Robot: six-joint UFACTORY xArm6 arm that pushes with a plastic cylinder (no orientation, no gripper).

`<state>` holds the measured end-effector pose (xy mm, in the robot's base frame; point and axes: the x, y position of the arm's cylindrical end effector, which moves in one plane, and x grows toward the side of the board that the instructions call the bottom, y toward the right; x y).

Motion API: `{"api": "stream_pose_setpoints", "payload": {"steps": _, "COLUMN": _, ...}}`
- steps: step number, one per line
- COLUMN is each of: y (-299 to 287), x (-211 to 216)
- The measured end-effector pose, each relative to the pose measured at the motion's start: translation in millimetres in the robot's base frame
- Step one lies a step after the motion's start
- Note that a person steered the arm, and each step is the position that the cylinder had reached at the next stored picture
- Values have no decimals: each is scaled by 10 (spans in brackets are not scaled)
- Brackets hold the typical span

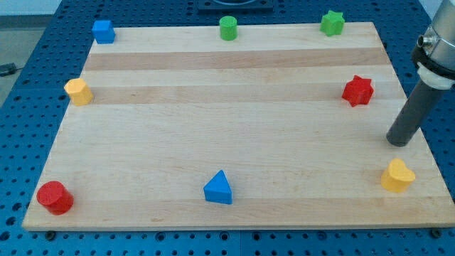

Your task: Move your arm towards the center left of the board

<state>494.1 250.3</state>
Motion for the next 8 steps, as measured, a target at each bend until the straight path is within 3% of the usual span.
{"api": "stream_pose_setpoints", "payload": {"steps": 5, "y": -433, "x": 0}}
{"api": "stream_pose_setpoints", "payload": {"steps": 8, "y": -1111, "x": 0}}
